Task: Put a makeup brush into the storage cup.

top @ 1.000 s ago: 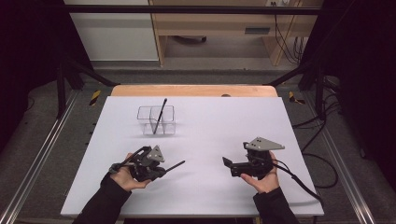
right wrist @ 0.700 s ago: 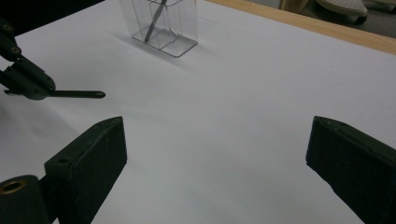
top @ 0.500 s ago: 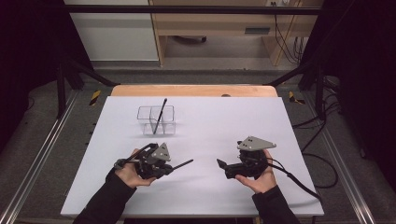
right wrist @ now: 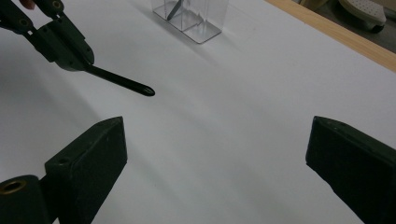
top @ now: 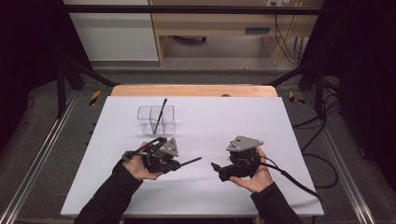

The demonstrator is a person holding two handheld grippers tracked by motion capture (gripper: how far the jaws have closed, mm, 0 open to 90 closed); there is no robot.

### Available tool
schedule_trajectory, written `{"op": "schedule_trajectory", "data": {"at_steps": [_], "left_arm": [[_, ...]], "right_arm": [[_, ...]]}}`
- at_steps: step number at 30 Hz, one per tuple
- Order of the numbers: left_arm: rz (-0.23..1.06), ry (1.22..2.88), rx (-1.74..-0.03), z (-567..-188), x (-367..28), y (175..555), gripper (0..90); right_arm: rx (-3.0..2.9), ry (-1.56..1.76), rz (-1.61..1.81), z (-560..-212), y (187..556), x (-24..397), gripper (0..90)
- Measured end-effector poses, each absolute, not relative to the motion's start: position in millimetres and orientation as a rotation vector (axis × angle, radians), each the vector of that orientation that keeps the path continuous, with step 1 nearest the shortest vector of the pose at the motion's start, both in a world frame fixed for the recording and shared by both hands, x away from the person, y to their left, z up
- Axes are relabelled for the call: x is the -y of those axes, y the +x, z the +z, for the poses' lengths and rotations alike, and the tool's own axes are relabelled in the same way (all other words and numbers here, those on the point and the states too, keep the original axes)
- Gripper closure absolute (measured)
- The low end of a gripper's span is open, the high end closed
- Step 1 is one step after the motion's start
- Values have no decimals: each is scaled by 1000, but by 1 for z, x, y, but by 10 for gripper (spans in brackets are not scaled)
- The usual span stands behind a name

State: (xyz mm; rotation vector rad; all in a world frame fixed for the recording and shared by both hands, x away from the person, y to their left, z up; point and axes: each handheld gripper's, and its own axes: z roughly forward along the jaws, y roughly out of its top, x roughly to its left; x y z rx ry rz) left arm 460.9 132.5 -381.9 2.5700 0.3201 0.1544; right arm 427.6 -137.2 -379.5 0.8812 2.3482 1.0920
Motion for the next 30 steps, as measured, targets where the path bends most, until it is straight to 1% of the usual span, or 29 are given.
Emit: {"op": "schedule_trajectory", "data": {"at_steps": [13,21,30], "left_arm": [[119,2586,-224,-373,-117,469,834],[71,2577,-196,-373,-114,471,834],[57,2577,-162,-369,-108,470,834]], "right_arm": [[-2433,766,1003,-374,426,119,63],[-2495,681,941,-376,424,108,73],[-2542,598,902,-373,423,97,93]]}}
